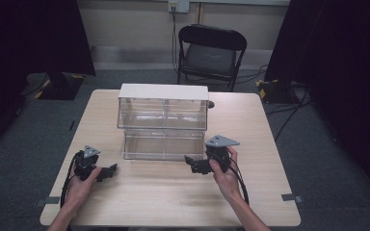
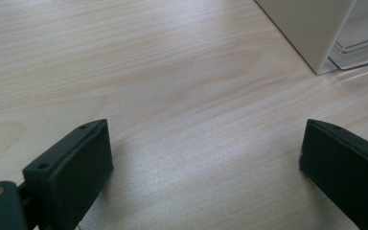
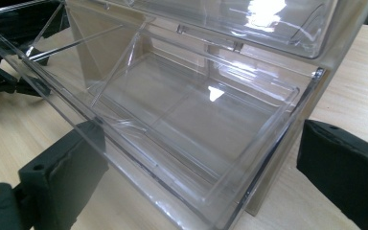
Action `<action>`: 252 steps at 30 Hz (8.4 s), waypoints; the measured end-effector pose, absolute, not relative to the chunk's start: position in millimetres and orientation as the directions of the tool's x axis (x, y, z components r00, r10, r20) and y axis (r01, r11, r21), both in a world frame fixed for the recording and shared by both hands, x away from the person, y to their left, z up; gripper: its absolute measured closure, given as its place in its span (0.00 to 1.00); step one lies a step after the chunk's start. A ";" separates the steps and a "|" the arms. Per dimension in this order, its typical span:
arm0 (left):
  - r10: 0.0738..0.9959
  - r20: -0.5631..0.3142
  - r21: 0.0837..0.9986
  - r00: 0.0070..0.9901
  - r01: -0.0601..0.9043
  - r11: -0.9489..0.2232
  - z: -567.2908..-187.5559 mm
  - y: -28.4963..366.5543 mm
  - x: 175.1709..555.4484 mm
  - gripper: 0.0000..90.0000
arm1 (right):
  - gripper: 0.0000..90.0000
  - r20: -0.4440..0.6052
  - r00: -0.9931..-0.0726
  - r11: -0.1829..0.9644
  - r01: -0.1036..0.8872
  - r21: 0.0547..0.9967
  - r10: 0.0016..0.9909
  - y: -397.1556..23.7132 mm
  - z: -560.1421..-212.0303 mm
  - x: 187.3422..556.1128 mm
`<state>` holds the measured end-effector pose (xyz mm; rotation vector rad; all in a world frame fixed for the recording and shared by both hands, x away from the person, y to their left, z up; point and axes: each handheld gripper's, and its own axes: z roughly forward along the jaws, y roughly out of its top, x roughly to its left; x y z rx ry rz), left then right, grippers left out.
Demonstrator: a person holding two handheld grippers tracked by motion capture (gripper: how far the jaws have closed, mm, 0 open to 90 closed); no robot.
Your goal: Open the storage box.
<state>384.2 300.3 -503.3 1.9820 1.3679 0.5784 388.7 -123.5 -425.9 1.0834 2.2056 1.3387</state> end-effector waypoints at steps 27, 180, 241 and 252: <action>0.934 -0.007 0.724 0.358 0.646 -0.242 -503.3 300.3 384.2 0.04 | 0.05 0.098 -0.633 0.252 0.440 0.862 0.768 -119.6 -422.7 397.5; 0.933 -0.007 0.724 0.359 0.645 -0.243 -503.4 300.5 384.7 0.04 | 0.10 0.116 -0.595 0.168 0.400 0.901 0.795 -122.6 -389.4 416.1; 0.933 -0.007 0.724 0.359 0.645 -0.243 -503.4 300.5 384.6 0.04 | 0.11 0.159 -0.632 0.143 0.398 0.906 0.759 -124.5 -382.1 414.5; 0.933 -0.007 0.725 0.359 0.645 -0.243 -503.4 300.4 384.6 0.04 | 0.11 0.155 -0.634 0.144 0.394 0.908 0.757 -124.5 -382.3 414.5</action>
